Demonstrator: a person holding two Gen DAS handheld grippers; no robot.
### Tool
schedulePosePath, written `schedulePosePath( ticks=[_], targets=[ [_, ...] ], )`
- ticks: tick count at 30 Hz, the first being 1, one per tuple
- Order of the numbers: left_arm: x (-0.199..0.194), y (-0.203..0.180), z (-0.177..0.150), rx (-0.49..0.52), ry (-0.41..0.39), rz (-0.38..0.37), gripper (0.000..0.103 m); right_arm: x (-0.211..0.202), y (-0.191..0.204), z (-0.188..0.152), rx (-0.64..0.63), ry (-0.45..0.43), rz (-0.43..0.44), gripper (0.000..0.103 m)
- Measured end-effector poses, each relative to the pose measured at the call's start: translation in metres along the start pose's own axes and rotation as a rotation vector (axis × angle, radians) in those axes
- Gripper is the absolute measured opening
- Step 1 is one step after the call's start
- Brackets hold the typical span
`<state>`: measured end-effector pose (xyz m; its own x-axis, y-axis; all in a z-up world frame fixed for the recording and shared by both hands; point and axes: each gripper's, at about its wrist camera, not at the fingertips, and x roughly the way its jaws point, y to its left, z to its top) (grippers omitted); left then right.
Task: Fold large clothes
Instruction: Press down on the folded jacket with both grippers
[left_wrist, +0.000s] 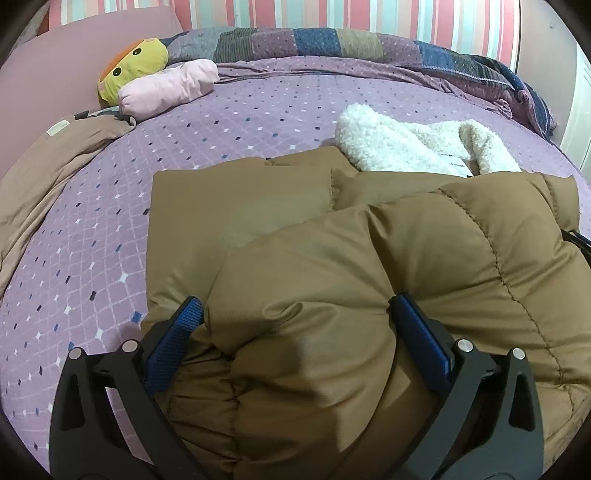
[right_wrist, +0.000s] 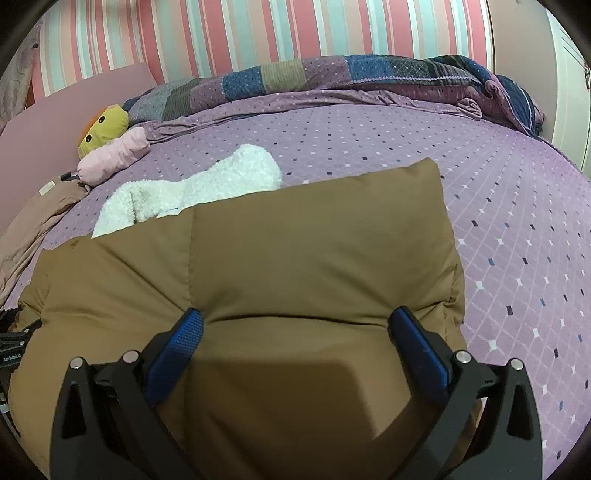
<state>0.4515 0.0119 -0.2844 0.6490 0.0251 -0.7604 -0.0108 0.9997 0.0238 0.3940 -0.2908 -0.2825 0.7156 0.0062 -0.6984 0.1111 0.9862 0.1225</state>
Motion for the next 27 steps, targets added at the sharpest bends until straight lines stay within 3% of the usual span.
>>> schedulePosePath(
  ticks=[21, 27],
  targets=[
    [-0.0019, 0.0068, -0.0081, -0.034, -0.053, -0.036, 0.1, 0.0001, -0.0012, -0.0007, 0.014, -0.012, 0.016, 0.102],
    [-0.0078, -0.0016, -0.0054, -0.005, -0.025, 0.024, 0.1, -0.0024, -0.0018, 0.003, 0.009, 0.0, 0.012, 0.102]
  ],
)
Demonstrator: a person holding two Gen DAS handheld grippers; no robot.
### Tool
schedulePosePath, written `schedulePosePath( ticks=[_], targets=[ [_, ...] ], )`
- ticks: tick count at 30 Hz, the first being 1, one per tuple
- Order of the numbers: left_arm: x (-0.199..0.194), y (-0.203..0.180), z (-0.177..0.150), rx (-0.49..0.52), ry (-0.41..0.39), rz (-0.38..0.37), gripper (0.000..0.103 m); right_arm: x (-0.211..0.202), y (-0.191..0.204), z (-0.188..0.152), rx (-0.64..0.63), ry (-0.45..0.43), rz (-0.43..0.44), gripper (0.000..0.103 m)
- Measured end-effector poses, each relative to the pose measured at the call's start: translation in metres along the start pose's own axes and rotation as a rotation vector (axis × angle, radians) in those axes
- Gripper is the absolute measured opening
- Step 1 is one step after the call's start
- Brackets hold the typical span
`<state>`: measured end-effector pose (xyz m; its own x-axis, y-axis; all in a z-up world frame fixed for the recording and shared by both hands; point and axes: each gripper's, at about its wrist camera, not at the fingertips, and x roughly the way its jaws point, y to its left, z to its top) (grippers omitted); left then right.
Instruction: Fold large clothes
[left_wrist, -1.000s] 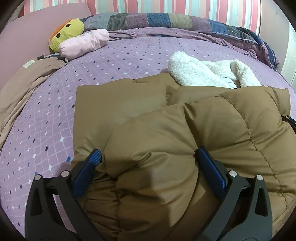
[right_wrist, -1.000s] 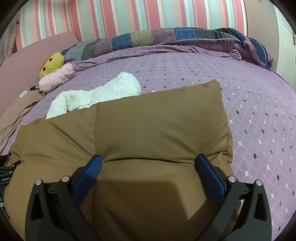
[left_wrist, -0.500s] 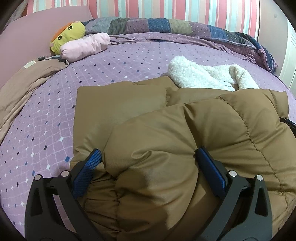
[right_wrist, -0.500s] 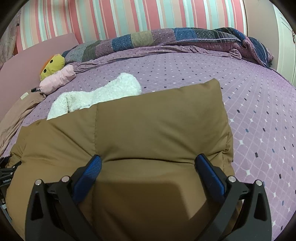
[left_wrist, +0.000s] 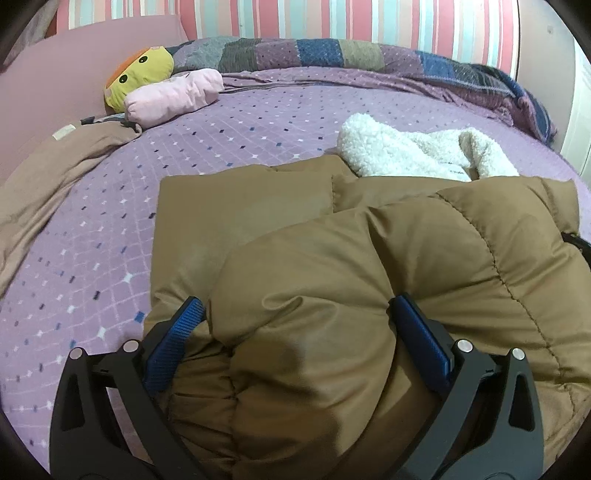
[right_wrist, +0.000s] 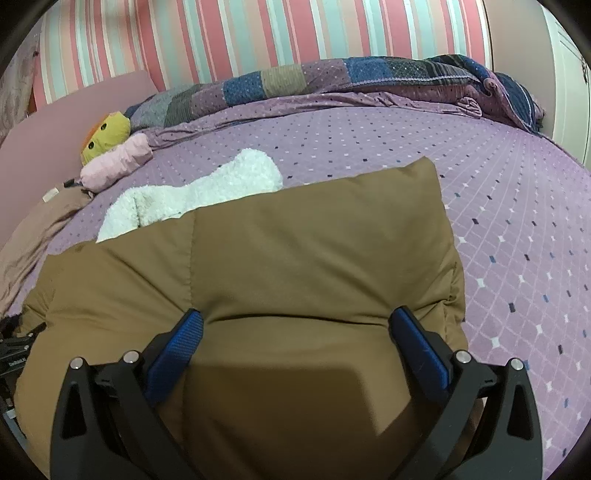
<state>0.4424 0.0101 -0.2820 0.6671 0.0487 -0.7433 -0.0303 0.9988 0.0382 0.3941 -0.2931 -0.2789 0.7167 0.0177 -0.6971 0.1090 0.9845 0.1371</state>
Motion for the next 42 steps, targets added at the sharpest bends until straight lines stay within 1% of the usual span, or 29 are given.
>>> schedulePosePath(
  ticks=[2, 4, 5, 6, 8, 9, 10, 11, 12, 13, 15, 17, 21, 24, 27, 30, 32, 36, 39, 42],
  targets=[
    [-0.004, 0.001, 0.004, 0.0, 0.052, 0.014, 0.1, -0.003, 0.003, 0.005, -0.023, 0.065, -0.021, 0.101],
    [-0.018, 0.004, 0.007, -0.031, 0.092, 0.031, 0.1, -0.018, 0.002, 0.013, 0.002, 0.152, -0.04, 0.101],
    [-0.026, 0.005, 0.006, -0.038, 0.095, 0.038, 0.1, -0.029, 0.0, 0.012, 0.027, 0.152, -0.026, 0.101],
    [-0.034, 0.006, 0.005, -0.043, 0.096, 0.043, 0.1, -0.043, -0.003, 0.011, 0.049, 0.141, -0.012, 0.101],
    [-0.062, 0.008, -0.004, -0.05, 0.088, 0.039, 0.1, -0.081, -0.01, 0.003, 0.085, 0.081, 0.011, 0.101],
    [-0.08, 0.008, -0.01, -0.048, 0.072, 0.034, 0.1, -0.097, -0.013, -0.002, 0.097, 0.06, 0.01, 0.101],
    [-0.092, 0.007, -0.015, -0.045, 0.058, 0.03, 0.1, -0.11, -0.016, -0.008, 0.104, 0.052, 0.007, 0.101],
    [-0.106, 0.007, -0.021, -0.041, 0.045, 0.027, 0.1, -0.131, -0.018, -0.016, 0.1, 0.047, 0.024, 0.101],
    [-0.125, 0.007, -0.031, -0.041, 0.034, 0.016, 0.1, -0.143, -0.02, -0.021, 0.094, 0.042, 0.03, 0.101],
    [-0.136, 0.007, -0.038, -0.047, 0.028, 0.007, 0.1, -0.155, -0.021, -0.026, 0.085, 0.033, 0.027, 0.101],
    [-0.164, 0.01, -0.055, -0.057, 0.019, -0.017, 0.1, -0.184, -0.022, -0.041, 0.06, 0.007, 0.008, 0.101],
    [-0.186, 0.013, -0.07, -0.054, 0.007, -0.015, 0.1, -0.209, -0.025, -0.059, 0.038, 0.0, -0.025, 0.101],
    [-0.219, 0.02, -0.1, -0.064, 0.002, -0.011, 0.1, -0.235, -0.031, -0.092, 0.012, 0.015, -0.081, 0.101],
    [-0.231, 0.023, -0.122, -0.073, 0.029, -0.004, 0.1, -0.249, -0.038, -0.116, 0.011, 0.045, -0.105, 0.101],
    [-0.238, 0.026, -0.143, -0.061, 0.058, -0.003, 0.1, -0.262, -0.043, -0.138, 0.015, 0.05, -0.142, 0.101],
    [-0.24, 0.025, -0.16, -0.049, 0.103, -0.01, 0.1, -0.274, -0.046, -0.158, 0.03, 0.049, -0.152, 0.101],
    [-0.243, 0.026, -0.172, -0.042, 0.114, -0.005, 0.1, -0.282, -0.045, -0.169, 0.012, 0.037, -0.168, 0.101],
    [-0.258, 0.028, -0.189, -0.034, 0.088, 0.011, 0.1, -0.295, -0.042, -0.188, -0.012, 0.033, -0.201, 0.101],
    [-0.269, 0.031, -0.197, -0.019, 0.067, 0.019, 0.1, -0.302, -0.044, -0.196, -0.007, 0.041, -0.212, 0.101],
    [-0.275, 0.035, -0.205, -0.02, 0.057, 0.002, 0.1, -0.314, -0.046, -0.203, 0.007, 0.023, -0.229, 0.101]
  ],
)
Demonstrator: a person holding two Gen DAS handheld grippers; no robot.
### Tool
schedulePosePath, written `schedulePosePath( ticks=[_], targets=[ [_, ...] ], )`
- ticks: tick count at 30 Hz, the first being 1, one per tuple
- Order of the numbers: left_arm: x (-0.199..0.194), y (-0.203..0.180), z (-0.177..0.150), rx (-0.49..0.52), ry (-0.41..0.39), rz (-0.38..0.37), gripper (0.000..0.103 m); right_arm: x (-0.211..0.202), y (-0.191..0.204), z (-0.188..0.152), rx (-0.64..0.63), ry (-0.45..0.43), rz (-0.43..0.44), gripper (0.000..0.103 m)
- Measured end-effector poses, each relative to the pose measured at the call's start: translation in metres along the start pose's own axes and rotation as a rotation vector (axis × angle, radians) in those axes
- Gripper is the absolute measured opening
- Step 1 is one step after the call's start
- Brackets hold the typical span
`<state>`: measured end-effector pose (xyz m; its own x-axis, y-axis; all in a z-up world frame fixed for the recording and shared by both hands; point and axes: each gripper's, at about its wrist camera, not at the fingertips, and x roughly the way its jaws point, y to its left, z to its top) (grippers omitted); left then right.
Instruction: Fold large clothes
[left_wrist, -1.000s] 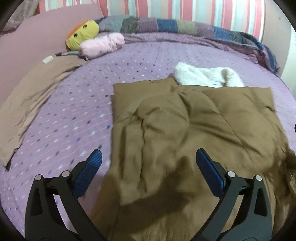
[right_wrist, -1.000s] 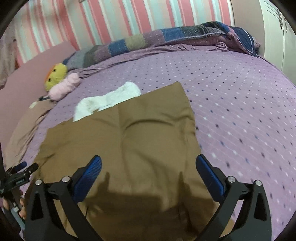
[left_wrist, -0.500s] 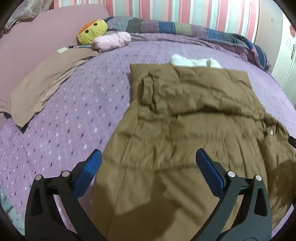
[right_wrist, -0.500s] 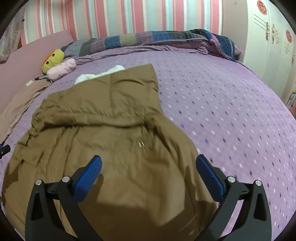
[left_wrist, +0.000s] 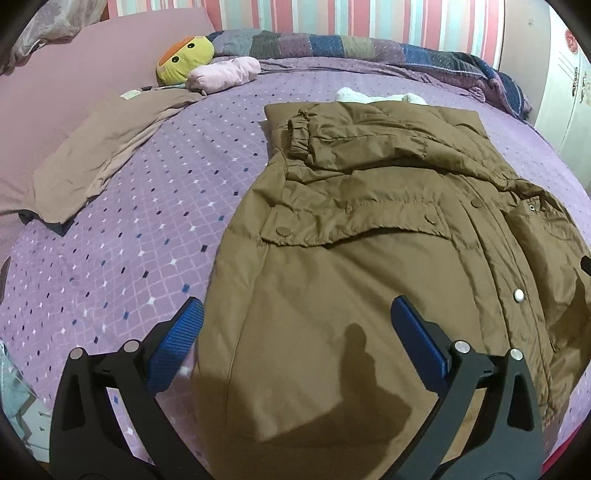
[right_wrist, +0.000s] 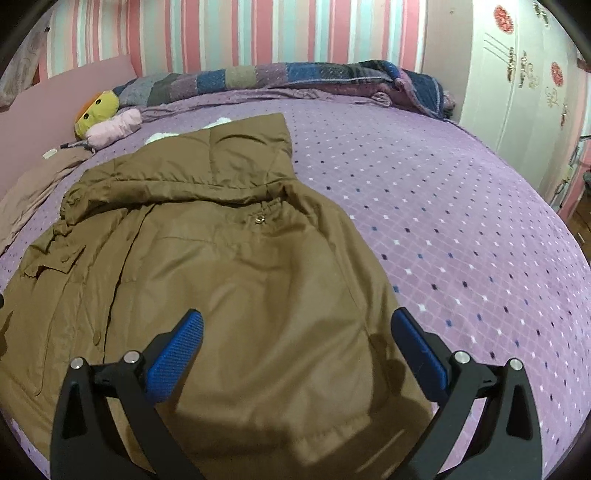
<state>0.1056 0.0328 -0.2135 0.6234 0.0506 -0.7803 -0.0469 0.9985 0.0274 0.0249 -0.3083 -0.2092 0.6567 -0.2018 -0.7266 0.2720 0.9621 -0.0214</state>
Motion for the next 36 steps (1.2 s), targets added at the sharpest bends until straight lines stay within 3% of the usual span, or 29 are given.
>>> schedulePosePath(
  ticks=[5, 15, 20, 27, 29, 31, 32, 34, 36],
  targets=[
    [0.0, 0.013, -0.016, -0.033, 0.009, -0.045, 0.1, -0.016, -0.003, -0.011, 0.008, -0.003, -0.012, 0.101],
    [0.019, 0.034, -0.058, -0.027, 0.039, -0.064, 0.1, -0.028, 0.0, -0.014, 0.001, -0.016, -0.024, 0.101],
    [0.032, 0.029, -0.065, 0.005, 0.056, -0.063, 0.1, -0.023, 0.003, -0.016, -0.013, -0.002, -0.023, 0.101],
    [0.036, 0.035, -0.07, -0.061, 0.104, -0.137, 0.099, -0.026, -0.006, -0.019, -0.015, -0.007, -0.039, 0.101],
    [0.035, 0.033, -0.074, -0.072, 0.11, -0.169, 0.094, -0.026, -0.012, -0.019, 0.001, -0.008, -0.044, 0.101],
    [0.033, 0.033, -0.074, -0.08, 0.119, -0.218, 0.076, -0.023, -0.021, -0.019, 0.027, -0.002, -0.042, 0.101],
    [0.032, 0.03, -0.073, -0.07, 0.118, -0.225, 0.072, -0.022, -0.025, -0.018, 0.036, -0.001, -0.042, 0.101],
    [0.029, 0.023, -0.071, -0.03, 0.118, -0.236, 0.054, -0.021, -0.028, -0.016, 0.043, -0.004, -0.044, 0.101],
    [0.027, 0.018, -0.067, -0.001, 0.117, -0.229, 0.044, -0.02, -0.031, -0.014, 0.041, -0.008, -0.045, 0.101]
  ],
)
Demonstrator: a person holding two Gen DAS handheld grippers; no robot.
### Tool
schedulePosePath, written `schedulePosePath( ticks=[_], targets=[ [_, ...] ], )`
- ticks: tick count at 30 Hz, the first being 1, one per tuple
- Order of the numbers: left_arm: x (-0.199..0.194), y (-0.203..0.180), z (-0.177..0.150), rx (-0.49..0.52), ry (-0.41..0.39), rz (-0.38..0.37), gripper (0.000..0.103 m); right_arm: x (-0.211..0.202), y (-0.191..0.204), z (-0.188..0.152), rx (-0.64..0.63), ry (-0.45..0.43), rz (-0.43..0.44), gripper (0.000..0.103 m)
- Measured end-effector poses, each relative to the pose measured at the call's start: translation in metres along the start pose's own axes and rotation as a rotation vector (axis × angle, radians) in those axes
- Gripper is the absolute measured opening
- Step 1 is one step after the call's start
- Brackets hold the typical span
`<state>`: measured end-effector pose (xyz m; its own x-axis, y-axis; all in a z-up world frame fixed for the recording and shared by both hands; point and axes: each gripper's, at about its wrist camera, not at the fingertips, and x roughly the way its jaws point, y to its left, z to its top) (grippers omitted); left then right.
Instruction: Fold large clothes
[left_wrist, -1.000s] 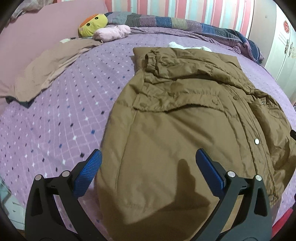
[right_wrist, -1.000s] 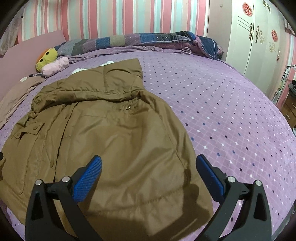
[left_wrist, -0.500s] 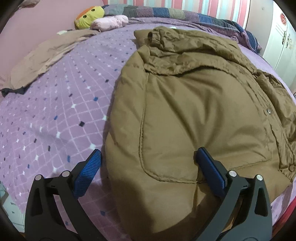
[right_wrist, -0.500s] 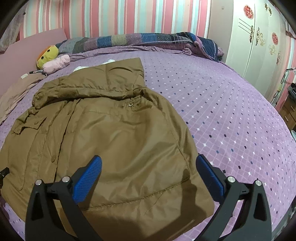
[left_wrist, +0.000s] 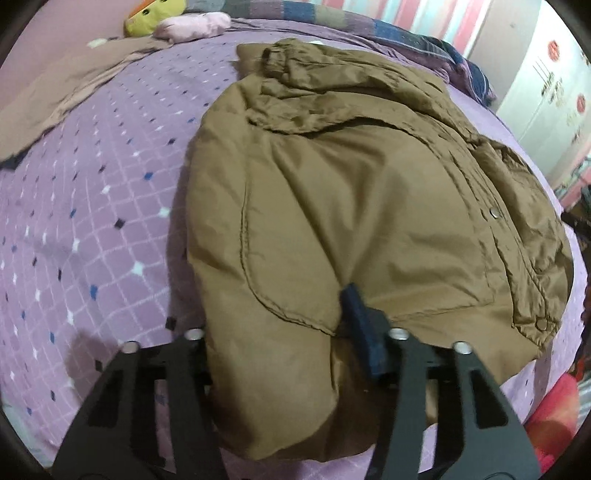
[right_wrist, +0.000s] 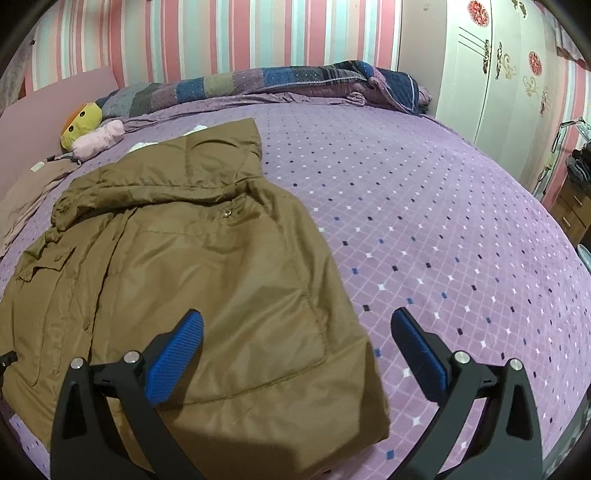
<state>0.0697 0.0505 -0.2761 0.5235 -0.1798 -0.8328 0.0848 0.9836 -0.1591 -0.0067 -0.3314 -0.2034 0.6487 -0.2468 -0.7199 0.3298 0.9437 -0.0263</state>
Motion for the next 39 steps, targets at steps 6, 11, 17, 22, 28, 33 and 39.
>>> schedulePosePath(
  ticks=[6, 11, 17, 22, 28, 33, 39],
  targets=[
    [-0.006, -0.003, 0.009, 0.031, -0.008, 0.016, 0.031, 0.001, -0.012, 0.006, -0.01, -0.001, 0.026, 0.101],
    [-0.005, -0.007, 0.01, 0.044, -0.002, 0.046, 0.031, 0.01, -0.025, -0.002, -0.023, 0.032, 0.051, 0.101],
    [-0.003, -0.01, 0.01, 0.033, 0.004, 0.08, 0.032, 0.031, -0.048, -0.017, 0.035, 0.089, 0.153, 0.101],
    [0.0, -0.009, 0.008, -0.015, 0.002, 0.097, 0.034, 0.045, -0.051, -0.026, 0.017, 0.134, 0.22, 0.101],
    [0.005, -0.008, 0.01, -0.023, 0.018, 0.108, 0.034, 0.063, -0.056, -0.035, 0.052, 0.187, 0.34, 0.088],
    [0.007, -0.012, 0.011, 0.009, 0.023, 0.123, 0.034, 0.07, -0.036, -0.039, 0.022, 0.207, 0.355, 0.064],
    [0.007, -0.019, 0.01, 0.036, 0.002, 0.163, 0.032, 0.064, -0.011, -0.033, -0.06, 0.197, 0.302, 0.04]
  ],
)
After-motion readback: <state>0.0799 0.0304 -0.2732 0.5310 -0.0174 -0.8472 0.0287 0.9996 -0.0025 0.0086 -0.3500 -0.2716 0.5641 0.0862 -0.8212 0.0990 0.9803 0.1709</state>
